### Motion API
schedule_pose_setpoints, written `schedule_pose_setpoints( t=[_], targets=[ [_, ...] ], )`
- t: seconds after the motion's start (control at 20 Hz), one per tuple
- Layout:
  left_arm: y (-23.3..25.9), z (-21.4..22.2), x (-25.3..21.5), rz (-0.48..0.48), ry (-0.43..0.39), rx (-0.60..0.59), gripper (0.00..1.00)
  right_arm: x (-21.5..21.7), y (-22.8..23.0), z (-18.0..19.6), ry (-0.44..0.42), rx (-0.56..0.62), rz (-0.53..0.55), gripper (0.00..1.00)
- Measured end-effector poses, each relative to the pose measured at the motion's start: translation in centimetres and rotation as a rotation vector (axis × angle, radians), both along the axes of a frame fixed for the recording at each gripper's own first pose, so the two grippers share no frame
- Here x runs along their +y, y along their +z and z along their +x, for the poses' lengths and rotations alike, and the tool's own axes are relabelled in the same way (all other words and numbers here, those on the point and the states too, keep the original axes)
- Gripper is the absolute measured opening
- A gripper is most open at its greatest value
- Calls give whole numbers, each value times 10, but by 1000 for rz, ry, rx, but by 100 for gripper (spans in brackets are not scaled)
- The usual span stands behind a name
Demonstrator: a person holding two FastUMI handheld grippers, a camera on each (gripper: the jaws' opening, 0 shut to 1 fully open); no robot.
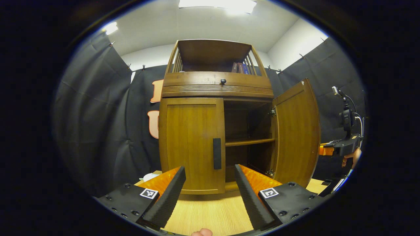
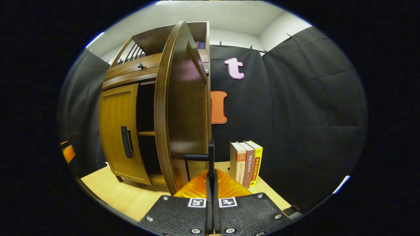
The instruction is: Open the right door of the double-door shoe cabinet with the right hand, and open the left door with the left hand.
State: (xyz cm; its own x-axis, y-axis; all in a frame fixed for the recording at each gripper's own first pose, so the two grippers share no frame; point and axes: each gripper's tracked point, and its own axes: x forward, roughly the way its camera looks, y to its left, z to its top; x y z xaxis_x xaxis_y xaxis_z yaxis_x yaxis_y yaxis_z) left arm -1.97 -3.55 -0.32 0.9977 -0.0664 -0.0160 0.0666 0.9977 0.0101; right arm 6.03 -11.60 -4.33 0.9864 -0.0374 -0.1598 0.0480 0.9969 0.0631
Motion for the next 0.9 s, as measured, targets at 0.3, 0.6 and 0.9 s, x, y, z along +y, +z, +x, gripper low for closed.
schedule_pose_setpoints(
  t=[0.3,0.6,0.9],
  targets=[
    [-3,1,-5,-3,-4,5,96,-21,1,2,81,-25,7,0],
    [-6,2,-6,-13,7,15,94,-41,0,5,151,-36,47,0],
    [-11,5,-12,-14,20,25,94,-57,-3,10,210,-40,70,2]
  ],
)
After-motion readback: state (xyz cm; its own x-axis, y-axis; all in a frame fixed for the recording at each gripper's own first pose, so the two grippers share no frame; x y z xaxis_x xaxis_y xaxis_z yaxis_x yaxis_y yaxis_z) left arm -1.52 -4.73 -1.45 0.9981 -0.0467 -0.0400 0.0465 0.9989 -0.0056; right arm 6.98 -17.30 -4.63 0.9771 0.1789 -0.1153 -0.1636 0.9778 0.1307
